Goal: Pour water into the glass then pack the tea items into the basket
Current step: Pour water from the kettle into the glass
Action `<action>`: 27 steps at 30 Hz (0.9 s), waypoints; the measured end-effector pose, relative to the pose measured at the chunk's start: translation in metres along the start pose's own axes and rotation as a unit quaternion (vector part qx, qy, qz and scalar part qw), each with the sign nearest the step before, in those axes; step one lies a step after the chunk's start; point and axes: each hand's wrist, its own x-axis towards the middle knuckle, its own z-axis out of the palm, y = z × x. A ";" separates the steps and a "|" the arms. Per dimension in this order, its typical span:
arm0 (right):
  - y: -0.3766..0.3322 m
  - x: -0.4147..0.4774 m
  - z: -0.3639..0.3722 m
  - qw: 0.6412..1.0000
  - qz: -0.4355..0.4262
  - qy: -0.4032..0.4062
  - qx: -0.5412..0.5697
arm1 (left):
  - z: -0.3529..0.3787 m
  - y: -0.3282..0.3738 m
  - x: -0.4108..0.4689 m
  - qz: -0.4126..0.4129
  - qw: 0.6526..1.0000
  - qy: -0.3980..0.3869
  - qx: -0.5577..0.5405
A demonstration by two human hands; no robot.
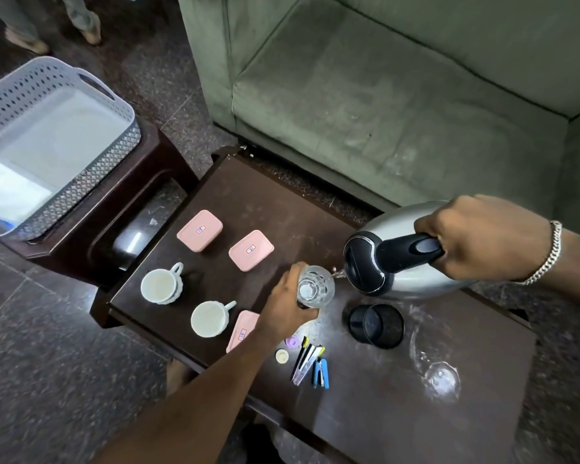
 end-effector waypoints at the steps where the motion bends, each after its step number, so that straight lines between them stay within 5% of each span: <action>1: 0.000 -0.002 -0.004 1.000 -0.001 0.003 -0.011 | 0.000 0.000 0.000 0.002 1.000 0.001 0.001; 10: 0.010 -0.020 -0.040 0.996 -0.043 0.066 -0.047 | 0.000 -0.002 0.000 0.021 1.000 0.014 0.006; 27: 0.035 -0.043 -0.048 0.990 0.071 0.028 -0.119 | -0.003 -0.019 0.001 0.037 0.999 0.037 0.015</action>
